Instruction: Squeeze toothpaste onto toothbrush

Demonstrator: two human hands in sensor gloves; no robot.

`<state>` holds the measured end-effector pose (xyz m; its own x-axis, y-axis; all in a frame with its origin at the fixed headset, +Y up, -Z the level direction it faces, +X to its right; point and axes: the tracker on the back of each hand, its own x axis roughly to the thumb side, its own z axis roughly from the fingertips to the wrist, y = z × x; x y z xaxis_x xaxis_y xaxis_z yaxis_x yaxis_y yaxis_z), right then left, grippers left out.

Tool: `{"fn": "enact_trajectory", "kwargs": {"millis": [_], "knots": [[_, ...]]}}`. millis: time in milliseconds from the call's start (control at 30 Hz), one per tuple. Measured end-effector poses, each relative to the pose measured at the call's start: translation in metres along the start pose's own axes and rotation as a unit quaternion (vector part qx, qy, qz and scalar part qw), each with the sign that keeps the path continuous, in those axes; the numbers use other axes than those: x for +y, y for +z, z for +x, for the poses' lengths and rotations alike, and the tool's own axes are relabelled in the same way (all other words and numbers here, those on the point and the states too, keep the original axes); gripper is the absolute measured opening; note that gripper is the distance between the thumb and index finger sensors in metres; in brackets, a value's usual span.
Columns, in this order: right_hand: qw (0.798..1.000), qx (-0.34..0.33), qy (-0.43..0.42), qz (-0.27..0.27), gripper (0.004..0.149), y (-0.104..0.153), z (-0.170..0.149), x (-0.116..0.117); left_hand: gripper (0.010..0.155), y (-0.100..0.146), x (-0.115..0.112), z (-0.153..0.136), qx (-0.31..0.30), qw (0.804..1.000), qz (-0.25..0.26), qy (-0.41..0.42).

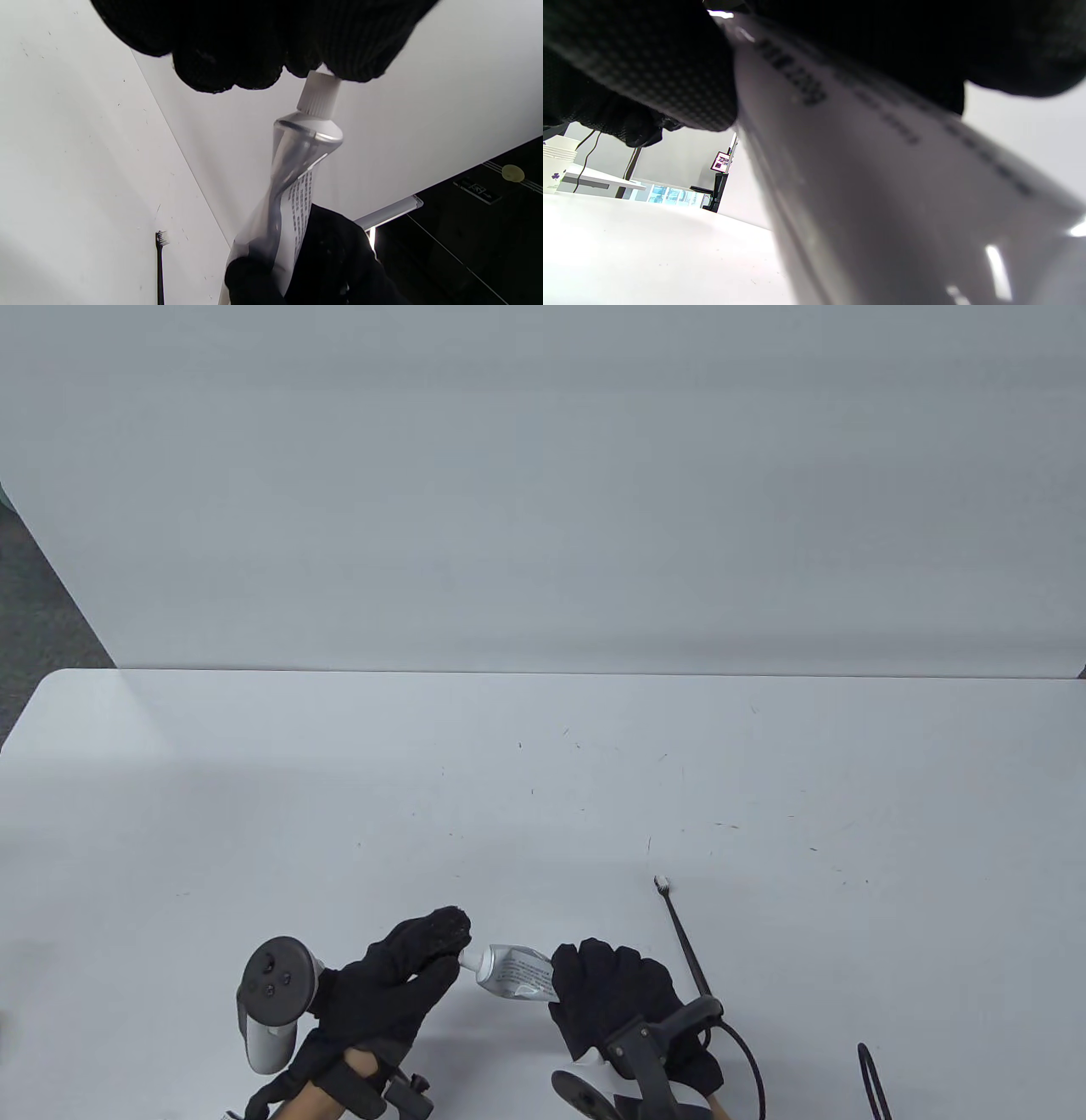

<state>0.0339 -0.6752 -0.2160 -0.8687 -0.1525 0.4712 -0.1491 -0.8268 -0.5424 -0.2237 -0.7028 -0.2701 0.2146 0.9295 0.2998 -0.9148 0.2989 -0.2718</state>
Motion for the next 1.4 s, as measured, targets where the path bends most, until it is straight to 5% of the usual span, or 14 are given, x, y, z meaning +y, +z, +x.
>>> {"fn": "enact_trajectory", "kwargs": {"millis": [133,367,533,633,700,900,1000,1133,1300,1400], "knots": [[1.000,-0.011,0.013,-0.004,0.048,0.001,0.004,-0.001,0.050,0.000,-0.006,0.003,-0.013,1.000,0.000,-0.026],[0.999,-0.024,0.019,-0.012,0.047,0.002,0.009,-0.004,0.045,0.005,-0.021,0.018,-0.053,0.971,0.048,-0.227],[1.000,-0.015,0.017,-0.006,0.048,0.000,0.008,-0.004,0.058,0.005,-0.012,0.013,-0.044,0.984,0.057,-0.164],[1.000,-0.016,0.020,-0.001,0.048,0.001,0.006,-0.001,0.061,0.003,-0.009,0.013,-0.056,0.995,-0.003,-0.084],[1.000,-0.014,0.015,-0.001,0.048,0.001,0.006,-0.001,0.058,0.002,-0.009,0.014,-0.057,0.992,-0.019,-0.110],[0.999,-0.024,0.026,-0.001,0.047,0.002,0.009,-0.001,0.047,0.005,-0.014,0.017,-0.034,0.976,0.049,-0.210],[0.999,-0.023,0.026,0.000,0.047,0.001,0.008,-0.001,0.061,0.005,-0.011,0.013,-0.024,0.978,0.061,-0.196],[1.000,-0.015,0.017,0.003,0.047,0.000,0.005,0.001,0.056,0.000,-0.013,0.014,-0.032,0.991,-0.067,-0.109],[1.000,-0.023,0.019,0.003,0.047,0.001,0.008,-0.002,0.050,0.004,-0.011,0.019,-0.017,0.972,0.045,-0.230],[1.000,-0.016,0.015,0.002,0.047,0.000,0.006,-0.001,0.066,0.002,-0.008,0.013,-0.015,0.986,0.016,-0.167]]}}
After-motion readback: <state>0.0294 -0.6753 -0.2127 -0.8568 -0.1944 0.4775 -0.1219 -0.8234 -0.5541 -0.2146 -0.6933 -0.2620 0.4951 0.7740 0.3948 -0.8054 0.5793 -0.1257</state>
